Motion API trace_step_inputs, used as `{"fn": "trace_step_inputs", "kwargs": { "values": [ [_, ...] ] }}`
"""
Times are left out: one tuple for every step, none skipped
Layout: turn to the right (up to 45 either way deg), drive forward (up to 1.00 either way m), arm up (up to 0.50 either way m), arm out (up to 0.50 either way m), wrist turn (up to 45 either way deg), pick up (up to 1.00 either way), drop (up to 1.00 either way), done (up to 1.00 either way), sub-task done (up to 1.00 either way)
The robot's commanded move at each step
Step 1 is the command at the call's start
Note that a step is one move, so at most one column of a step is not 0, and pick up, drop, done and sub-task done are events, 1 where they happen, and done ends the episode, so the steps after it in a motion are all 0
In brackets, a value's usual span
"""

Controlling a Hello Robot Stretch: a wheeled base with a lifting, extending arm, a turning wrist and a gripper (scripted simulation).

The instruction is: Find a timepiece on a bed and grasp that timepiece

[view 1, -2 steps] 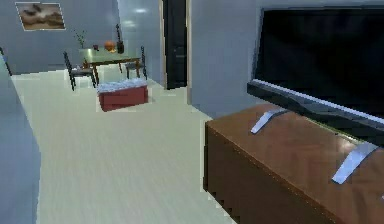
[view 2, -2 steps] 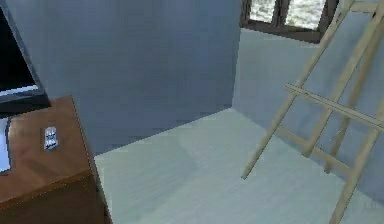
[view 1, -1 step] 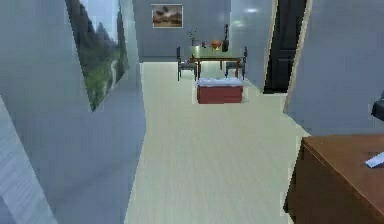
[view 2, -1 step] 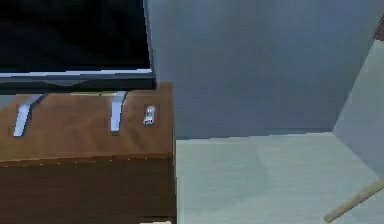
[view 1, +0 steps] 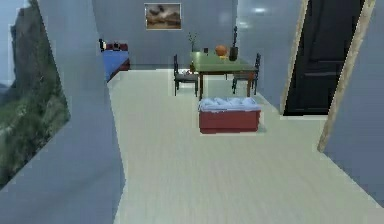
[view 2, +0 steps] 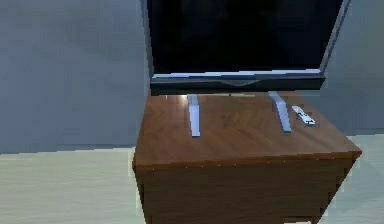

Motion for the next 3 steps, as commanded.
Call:
{"fn": "trace_step_inputs", "kwargs": {
  "values": [
    [-3.0, 0.00, 0.00, 0.00, 0.0, 0.00, 0.00, 0.00, 0.00],
    [0.0, 1.00, 0.00, 0.00, 0.0, 0.00, 0.00, 0.00, 0.00],
    [3.0, 0.00, 0.00, 0.00, 0.0, 0.00, 0.00, 0.00, 0.00]
  ]
}}
